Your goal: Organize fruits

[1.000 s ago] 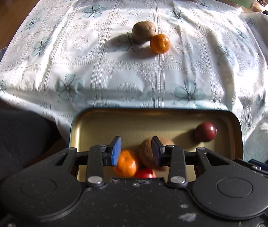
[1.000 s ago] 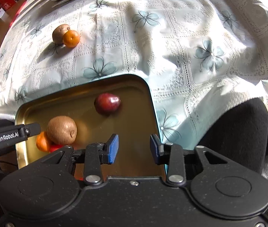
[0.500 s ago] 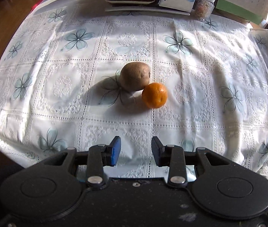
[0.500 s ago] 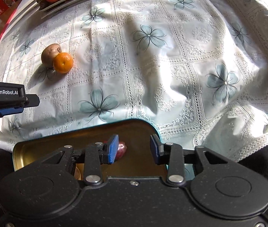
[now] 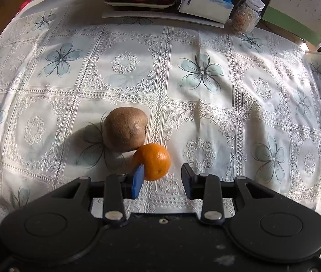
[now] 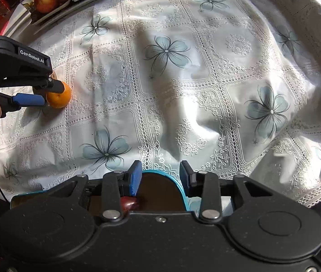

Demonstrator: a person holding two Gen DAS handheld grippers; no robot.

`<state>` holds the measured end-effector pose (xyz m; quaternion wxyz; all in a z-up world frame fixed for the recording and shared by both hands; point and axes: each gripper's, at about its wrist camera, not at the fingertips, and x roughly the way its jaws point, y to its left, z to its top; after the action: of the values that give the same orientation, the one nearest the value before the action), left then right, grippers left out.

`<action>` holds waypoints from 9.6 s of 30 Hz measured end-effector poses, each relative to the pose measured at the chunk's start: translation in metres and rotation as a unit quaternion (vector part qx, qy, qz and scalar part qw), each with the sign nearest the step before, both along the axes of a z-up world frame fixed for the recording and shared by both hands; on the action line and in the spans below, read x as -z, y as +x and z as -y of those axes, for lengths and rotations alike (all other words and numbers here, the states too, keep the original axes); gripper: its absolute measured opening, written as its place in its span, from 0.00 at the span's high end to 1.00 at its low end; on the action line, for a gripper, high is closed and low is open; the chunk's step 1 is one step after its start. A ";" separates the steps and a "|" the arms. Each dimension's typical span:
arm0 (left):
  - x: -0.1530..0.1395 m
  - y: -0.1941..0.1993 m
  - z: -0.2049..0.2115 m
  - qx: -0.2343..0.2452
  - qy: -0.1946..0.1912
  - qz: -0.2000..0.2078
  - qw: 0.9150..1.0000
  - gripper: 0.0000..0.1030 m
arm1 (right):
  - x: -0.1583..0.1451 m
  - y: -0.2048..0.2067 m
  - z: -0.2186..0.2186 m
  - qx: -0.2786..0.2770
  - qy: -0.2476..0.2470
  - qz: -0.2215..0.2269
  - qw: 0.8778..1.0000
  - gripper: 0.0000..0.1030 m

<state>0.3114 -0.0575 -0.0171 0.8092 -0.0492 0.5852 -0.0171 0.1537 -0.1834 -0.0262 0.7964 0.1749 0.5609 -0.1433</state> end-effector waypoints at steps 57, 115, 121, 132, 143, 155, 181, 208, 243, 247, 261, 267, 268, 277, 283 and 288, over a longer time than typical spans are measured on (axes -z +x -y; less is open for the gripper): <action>-0.004 -0.010 -0.177 -0.098 -0.003 -0.040 0.994 0.59 | -0.031 0.122 -0.122 -0.065 -0.036 0.013 0.997 0.56; -0.007 -0.020 -0.165 -0.079 0.037 -0.005 0.996 0.59 | -0.027 0.115 -0.126 -0.080 -0.062 0.048 0.994 0.43; -0.008 -0.037 -0.138 -0.029 0.052 0.025 0.998 0.59 | -0.035 0.070 -0.111 -0.080 -0.075 0.065 0.992 0.43; -0.021 -0.117 -0.116 -0.020 0.049 0.064 0.997 0.59 | -0.019 -0.012 -0.079 -0.040 -0.045 0.046 0.997 0.43; -0.010 -0.222 -0.101 -0.025 0.029 0.028 0.999 0.59 | -0.020 -0.081 -0.073 -0.014 -0.045 0.069 0.996 0.43; -0.004 -0.289 -0.093 -0.030 0.027 0.016 0.999 0.59 | -0.010 -0.147 -0.074 0.014 -0.045 0.089 0.995 0.43; 0.016 -0.263 -0.116 -0.016 0.028 0.041 0.999 0.59 | 0.017 -0.150 -0.079 -0.027 -0.033 0.151 0.988 0.43; 0.015 -0.277 -0.112 -0.013 0.043 0.054 0.998 0.59 | 0.012 -0.150 -0.105 -0.068 -0.115 0.144 0.980 0.43; 0.012 -0.284 -0.110 0.003 0.035 0.075 0.997 0.59 | -0.005 -0.100 -0.107 -0.071 -0.086 0.043 0.993 0.45; 0.010 -0.286 -0.111 0.001 0.032 0.078 0.996 0.59 | -0.019 -0.102 -0.112 -0.083 -0.111 0.064 0.988 0.45; 0.007 -0.315 -0.094 0.041 0.045 0.099 0.993 0.59 | -0.014 -0.140 -0.118 -0.096 -0.137 0.086 0.982 0.46; 0.013 -0.329 -0.085 0.066 0.036 0.085 0.994 0.59 | -0.003 -0.155 -0.117 -0.093 -0.117 0.078 0.986 0.46; 0.014 -0.330 -0.084 0.069 0.036 0.084 0.993 0.59 | -0.001 -0.158 -0.117 -0.092 -0.114 0.077 0.986 0.46; 0.014 -0.335 -0.083 0.069 0.034 0.085 0.993 0.59 | 0.011 -0.183 -0.117 -0.089 -0.116 0.087 0.985 0.46; 0.015 -0.335 -0.083 0.072 0.032 0.082 0.994 0.59 | 0.011 -0.193 -0.114 -0.082 -0.102 0.100 0.986 0.50; 0.015 -0.335 -0.083 0.072 0.031 0.082 0.994 0.59 | 0.015 -0.191 -0.116 -0.085 -0.106 0.091 0.987 0.50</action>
<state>-0.0234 0.0250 -0.0324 0.8523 0.0200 0.5190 -0.0612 -0.0372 -0.0676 -0.0416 0.8675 0.0535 0.4803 -0.1177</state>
